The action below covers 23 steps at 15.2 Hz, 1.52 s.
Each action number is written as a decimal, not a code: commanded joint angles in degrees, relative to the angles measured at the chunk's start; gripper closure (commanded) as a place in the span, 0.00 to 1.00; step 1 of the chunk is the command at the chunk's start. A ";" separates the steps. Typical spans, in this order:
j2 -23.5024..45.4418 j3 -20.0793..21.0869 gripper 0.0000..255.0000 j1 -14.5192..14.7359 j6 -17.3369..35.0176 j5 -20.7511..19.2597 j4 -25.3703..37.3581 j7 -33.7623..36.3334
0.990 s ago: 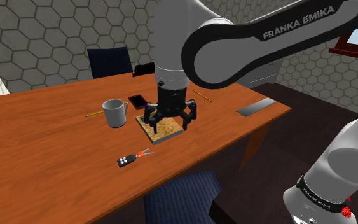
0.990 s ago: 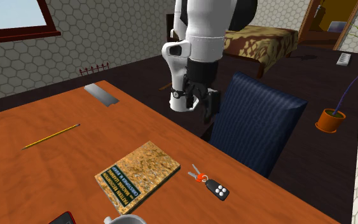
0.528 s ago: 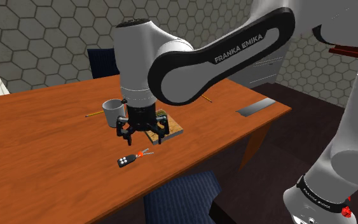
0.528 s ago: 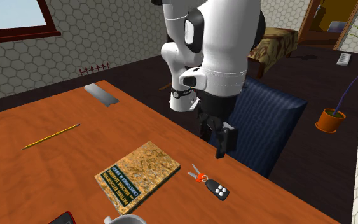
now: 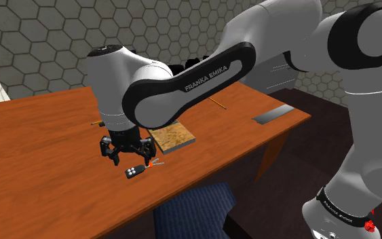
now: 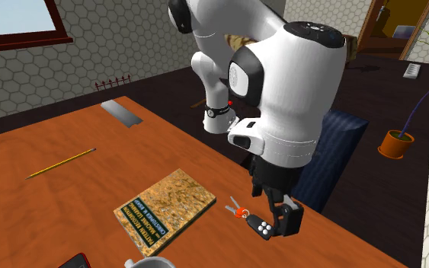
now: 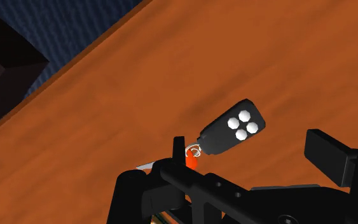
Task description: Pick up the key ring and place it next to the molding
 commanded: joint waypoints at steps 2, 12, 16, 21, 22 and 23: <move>1.23 -0.61 0.00 0.56 1.49 -0.88 -0.47 0.80; 2.46 -1.26 0.00 0.84 3.48 -1.82 -1.44 1.36; 2.45 -1.26 1.00 0.84 3.48 -1.82 -1.44 1.36; 2.45 -1.26 1.00 0.84 3.48 -1.82 -1.44 1.36; 2.45 -1.26 1.00 0.84 3.48 -1.82 -1.44 1.36; 2.45 -1.26 1.00 0.84 3.48 -1.82 -1.44 1.36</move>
